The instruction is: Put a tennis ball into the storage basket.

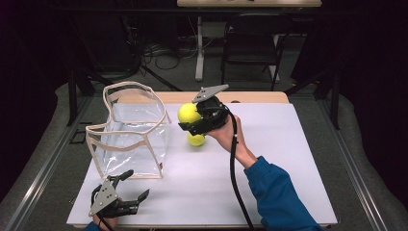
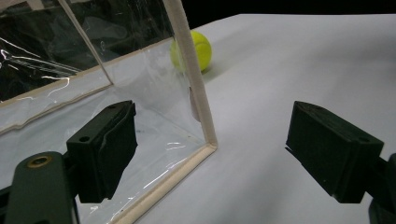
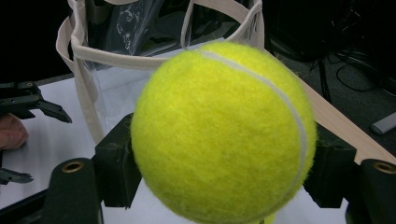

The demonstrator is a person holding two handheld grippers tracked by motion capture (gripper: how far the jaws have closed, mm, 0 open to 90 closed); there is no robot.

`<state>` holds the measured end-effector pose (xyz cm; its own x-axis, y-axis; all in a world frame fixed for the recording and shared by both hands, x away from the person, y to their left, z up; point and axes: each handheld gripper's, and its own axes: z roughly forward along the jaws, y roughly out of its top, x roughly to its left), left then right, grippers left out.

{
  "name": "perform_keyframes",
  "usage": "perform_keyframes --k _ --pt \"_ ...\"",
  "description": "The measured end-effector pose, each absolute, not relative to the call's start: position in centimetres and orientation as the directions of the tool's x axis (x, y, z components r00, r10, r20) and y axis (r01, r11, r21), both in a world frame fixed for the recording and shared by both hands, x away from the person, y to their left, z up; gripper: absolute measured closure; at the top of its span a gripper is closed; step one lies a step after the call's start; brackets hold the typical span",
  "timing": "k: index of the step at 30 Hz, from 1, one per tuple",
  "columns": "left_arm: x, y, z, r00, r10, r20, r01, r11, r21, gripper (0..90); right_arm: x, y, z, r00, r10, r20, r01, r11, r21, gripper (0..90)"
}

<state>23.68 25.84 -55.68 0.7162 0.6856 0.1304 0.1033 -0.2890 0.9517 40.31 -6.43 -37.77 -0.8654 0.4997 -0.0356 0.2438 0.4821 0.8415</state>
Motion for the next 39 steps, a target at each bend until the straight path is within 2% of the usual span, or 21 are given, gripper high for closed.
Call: perform_keyframes --k 39 --pt "23.9 25.8 -55.7 0.720 0.683 0.127 0.105 -0.288 0.952 15.9 41.2 -4.7 -35.8 -0.870 0.489 -0.069 0.225 0.518 0.825 25.8"
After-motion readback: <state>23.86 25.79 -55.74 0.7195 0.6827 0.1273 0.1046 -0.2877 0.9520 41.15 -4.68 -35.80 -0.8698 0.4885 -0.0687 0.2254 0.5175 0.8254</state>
